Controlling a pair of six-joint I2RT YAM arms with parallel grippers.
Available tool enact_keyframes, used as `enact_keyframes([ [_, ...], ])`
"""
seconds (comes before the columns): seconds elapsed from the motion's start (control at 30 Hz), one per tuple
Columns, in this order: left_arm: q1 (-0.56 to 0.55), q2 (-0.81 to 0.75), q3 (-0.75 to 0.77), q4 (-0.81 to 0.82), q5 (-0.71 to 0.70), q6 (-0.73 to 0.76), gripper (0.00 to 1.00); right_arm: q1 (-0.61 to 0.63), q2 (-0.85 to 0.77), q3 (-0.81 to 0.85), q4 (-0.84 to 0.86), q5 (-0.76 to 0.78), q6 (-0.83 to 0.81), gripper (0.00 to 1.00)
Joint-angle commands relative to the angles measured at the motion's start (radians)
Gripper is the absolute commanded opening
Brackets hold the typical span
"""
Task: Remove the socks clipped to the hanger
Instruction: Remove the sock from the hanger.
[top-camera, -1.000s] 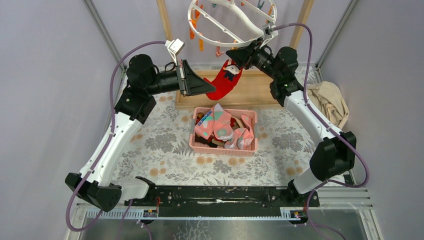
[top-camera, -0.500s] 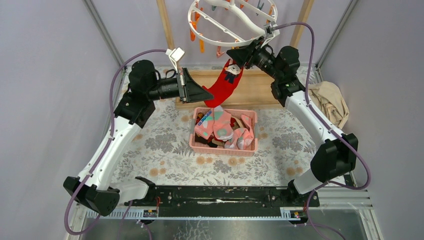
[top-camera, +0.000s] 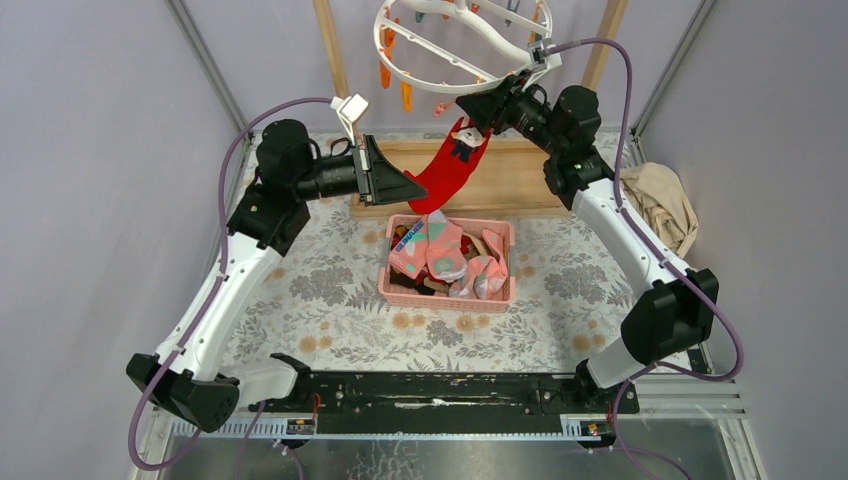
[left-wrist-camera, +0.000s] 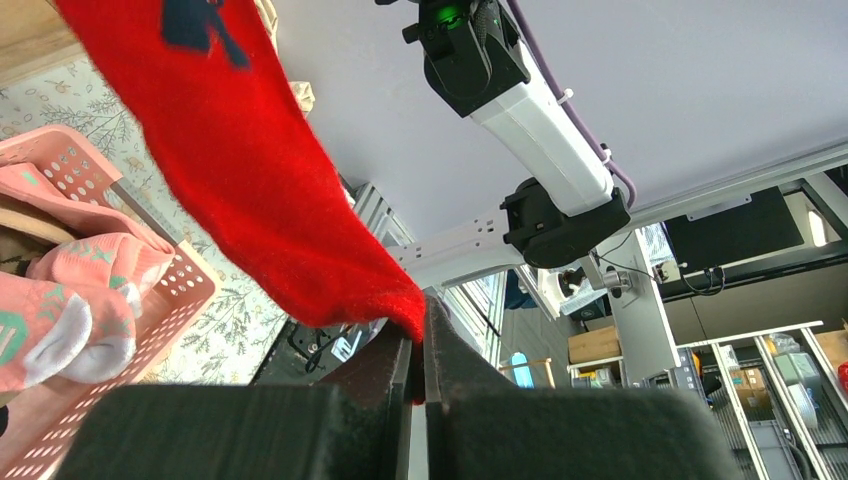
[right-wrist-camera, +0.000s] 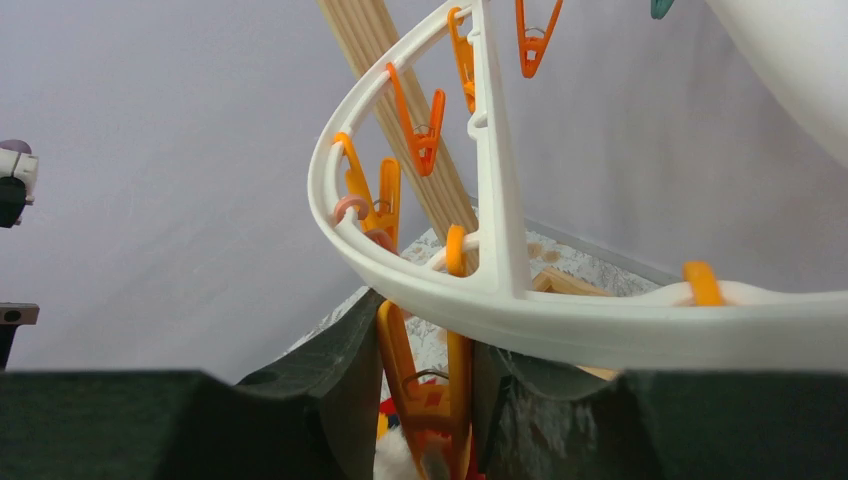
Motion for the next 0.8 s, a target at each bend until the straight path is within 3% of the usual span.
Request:
enact_keyframes([
  [0.0,-0.004,-0.008,0.036,-0.002,0.0,0.012,0.06,0.005,-0.017,0.062,0.016,0.037,-0.024,0.29],
  [0.23,-0.005,-0.01,0.022,-0.003,-0.001,0.016,0.06,0.004,-0.021,0.07,-0.002,0.044,-0.037,0.14],
  [0.3,-0.005,-0.01,0.017,-0.003,-0.002,0.018,0.06,0.004,-0.025,0.061,0.003,0.04,-0.033,0.4],
  [0.43,-0.005,-0.011,0.006,-0.004,-0.008,0.018,0.06,0.004,-0.031,0.028,-0.004,0.022,-0.024,0.69],
  [0.77,-0.006,0.017,-0.053,0.025,-0.047,0.033,0.07,0.004,-0.121,-0.135,-0.084,0.094,-0.01,0.8],
])
